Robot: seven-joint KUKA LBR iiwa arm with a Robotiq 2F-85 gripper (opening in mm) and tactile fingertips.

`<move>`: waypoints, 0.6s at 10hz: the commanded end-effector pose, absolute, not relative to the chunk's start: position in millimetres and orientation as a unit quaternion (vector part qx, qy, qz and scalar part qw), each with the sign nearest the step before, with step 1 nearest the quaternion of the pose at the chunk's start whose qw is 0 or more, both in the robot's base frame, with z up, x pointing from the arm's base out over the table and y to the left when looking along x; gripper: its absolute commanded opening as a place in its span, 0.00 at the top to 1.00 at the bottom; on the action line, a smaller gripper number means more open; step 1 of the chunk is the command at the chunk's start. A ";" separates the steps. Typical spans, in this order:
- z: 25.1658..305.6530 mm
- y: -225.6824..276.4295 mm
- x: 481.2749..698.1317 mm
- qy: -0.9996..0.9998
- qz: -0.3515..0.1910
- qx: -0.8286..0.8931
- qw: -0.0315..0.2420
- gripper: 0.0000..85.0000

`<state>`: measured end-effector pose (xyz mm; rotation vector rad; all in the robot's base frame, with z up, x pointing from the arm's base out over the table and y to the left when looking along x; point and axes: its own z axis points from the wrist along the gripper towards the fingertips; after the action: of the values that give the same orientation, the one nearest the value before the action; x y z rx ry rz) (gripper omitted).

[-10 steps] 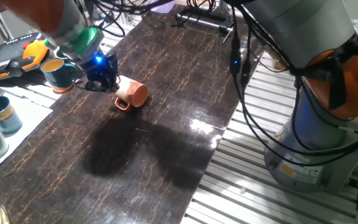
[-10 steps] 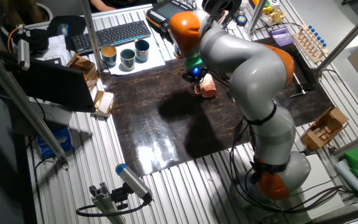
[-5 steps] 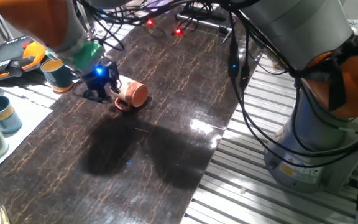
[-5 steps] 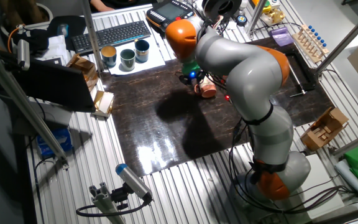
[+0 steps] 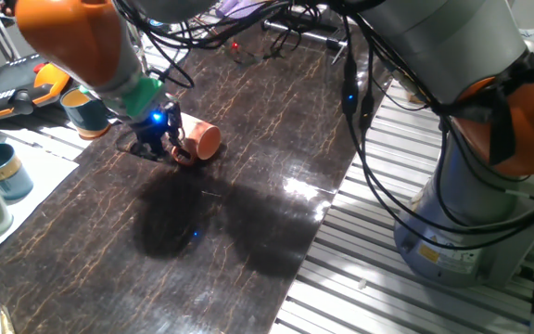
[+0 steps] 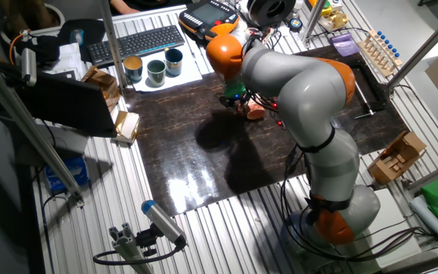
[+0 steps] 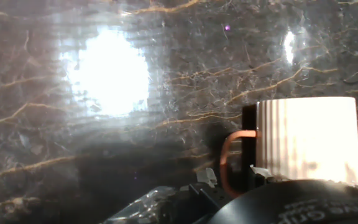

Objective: Pick up the cup

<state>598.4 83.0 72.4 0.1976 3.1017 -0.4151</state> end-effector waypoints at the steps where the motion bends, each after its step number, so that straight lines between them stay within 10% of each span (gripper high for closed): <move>1: 70.1 82.9 598.5 0.989 -0.132 0.063 0.005 0.59; 6: 54.3 79.5 601.7 0.988 -0.141 0.054 0.021 0.58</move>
<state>601.7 79.5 53.9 0.1652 3.0625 -0.4355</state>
